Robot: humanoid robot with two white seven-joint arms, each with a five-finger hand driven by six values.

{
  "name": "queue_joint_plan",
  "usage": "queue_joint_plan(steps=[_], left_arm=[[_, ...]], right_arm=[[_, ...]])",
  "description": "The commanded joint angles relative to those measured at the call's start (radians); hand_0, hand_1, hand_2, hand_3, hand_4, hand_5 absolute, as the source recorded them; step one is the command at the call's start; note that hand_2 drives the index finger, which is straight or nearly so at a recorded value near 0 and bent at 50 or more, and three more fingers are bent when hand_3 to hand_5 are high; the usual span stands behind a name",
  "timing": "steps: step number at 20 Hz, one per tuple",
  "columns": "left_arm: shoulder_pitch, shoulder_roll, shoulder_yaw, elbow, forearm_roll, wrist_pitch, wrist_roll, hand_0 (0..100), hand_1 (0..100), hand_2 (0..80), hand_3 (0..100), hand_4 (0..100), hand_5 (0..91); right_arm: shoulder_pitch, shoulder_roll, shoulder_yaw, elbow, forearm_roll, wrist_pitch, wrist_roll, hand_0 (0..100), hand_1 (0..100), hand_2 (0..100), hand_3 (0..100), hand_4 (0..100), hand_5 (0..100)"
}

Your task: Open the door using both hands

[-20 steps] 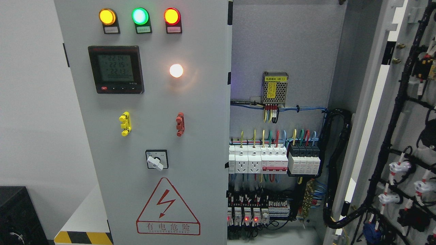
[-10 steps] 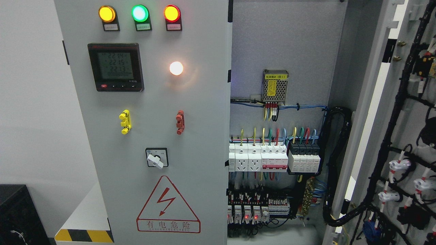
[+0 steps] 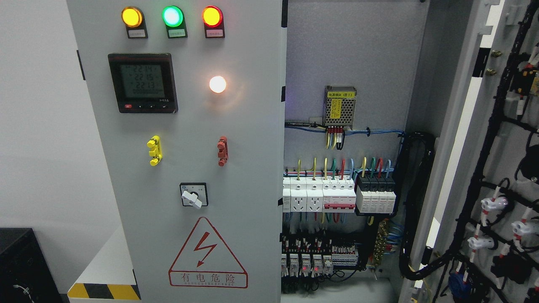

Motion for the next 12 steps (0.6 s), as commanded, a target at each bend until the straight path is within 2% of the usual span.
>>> queue_joint_plan(steps=[1,2,4,6,9,10,12], left_arm=[[-0.006,-0.108,0.497,0.195,-0.146,0.01,0.011,0,0,0.0,0,0,0.0],[-0.004,-0.106,0.505,0.195,-0.168,0.01,0.01,0,0,0.0,0,0,0.0],[-0.006,-0.106,0.491,0.204,-0.165,0.007,0.01,0,0,0.0,0,0,0.0],[-0.006,-0.108,0.45,0.204,-0.163,0.001,0.01,0,0,0.0,0,0,0.0],[-0.007,-0.108,0.399,0.195,-0.162,-0.001,0.007,0,0,0.0,0,0,0.0],[-0.019,-0.109,0.399,0.193,-0.162,-0.001,0.007,0,0,0.0,0,0,0.0],[-0.05,-0.114,0.399,0.193,-0.162,-0.001,0.007,0,0,0.0,0,0,0.0]], right_arm=[[0.006,-0.009,0.009,-0.182,-0.014,-0.003,0.0,0,0,0,0,0,0],[0.03,-0.012,0.009,-0.286,-0.016,-0.003,0.0,0,0,0,0,0,0],[0.128,-0.023,0.009,-0.572,-0.016,-0.003,0.0,0,0,0,0,0,0],[0.254,-0.058,0.023,-0.89,-0.016,-0.003,0.0,0,0,0,0,0,0],[0.441,-0.069,0.052,-1.346,-0.019,-0.003,0.0,0,0,0,0,0,0],[0.498,-0.086,0.078,-1.481,-0.019,-0.005,0.001,0,0,0,0,0,0],[0.607,-0.179,0.158,-1.705,-0.019,-0.023,0.0,0,0,0,0,0,0]])
